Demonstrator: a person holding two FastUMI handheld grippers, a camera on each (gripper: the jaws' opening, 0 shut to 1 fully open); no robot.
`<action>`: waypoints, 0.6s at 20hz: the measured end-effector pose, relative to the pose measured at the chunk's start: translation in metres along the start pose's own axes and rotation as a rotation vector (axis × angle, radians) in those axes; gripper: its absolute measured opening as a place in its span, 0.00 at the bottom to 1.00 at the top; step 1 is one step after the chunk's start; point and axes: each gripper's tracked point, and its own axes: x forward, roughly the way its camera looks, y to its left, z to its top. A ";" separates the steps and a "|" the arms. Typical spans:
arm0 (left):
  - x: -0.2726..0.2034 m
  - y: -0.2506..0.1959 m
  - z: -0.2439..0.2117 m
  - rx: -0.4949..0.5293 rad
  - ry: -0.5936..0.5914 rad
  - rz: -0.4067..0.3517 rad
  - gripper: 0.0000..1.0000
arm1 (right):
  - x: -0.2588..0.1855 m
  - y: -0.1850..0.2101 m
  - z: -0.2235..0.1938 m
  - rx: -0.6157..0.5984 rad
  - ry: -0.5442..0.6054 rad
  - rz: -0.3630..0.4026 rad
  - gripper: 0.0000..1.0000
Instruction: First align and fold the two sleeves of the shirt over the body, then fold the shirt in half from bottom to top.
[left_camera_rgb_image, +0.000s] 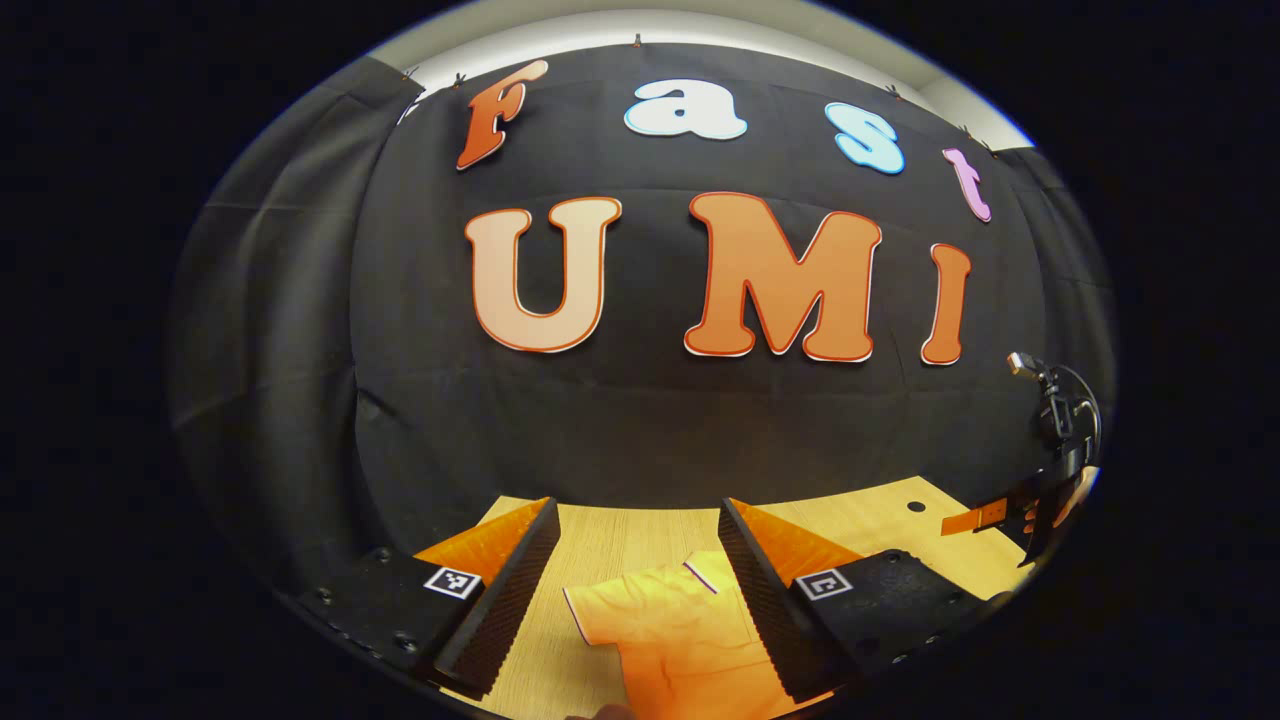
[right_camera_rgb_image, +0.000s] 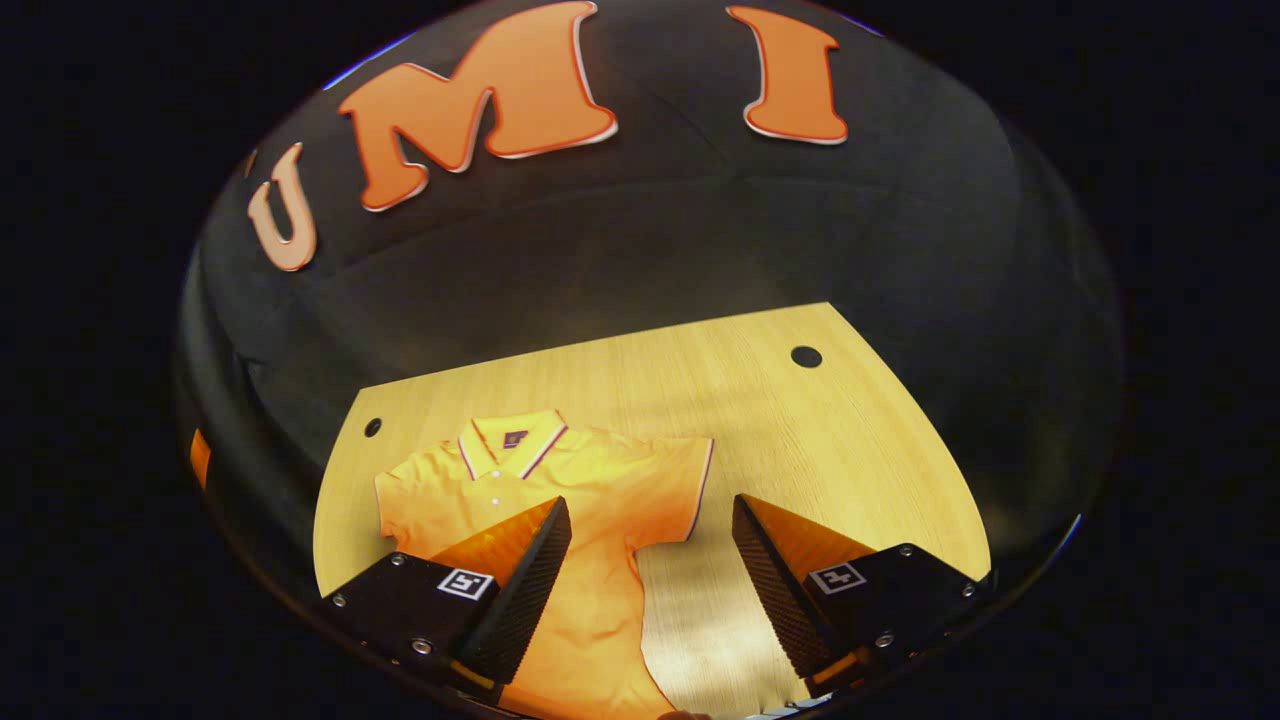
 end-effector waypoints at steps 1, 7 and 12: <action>0.003 0.002 -0.003 -0.006 0.010 0.003 0.98 | 0.017 -0.007 -0.002 0.013 0.031 -0.013 0.99; 0.022 0.013 -0.021 0.004 0.056 0.031 0.98 | 0.095 -0.031 -0.023 0.116 0.255 -0.045 0.99; 0.037 0.021 -0.039 -0.006 0.098 0.046 0.98 | 0.139 -0.046 -0.049 0.077 0.374 -0.113 0.99</action>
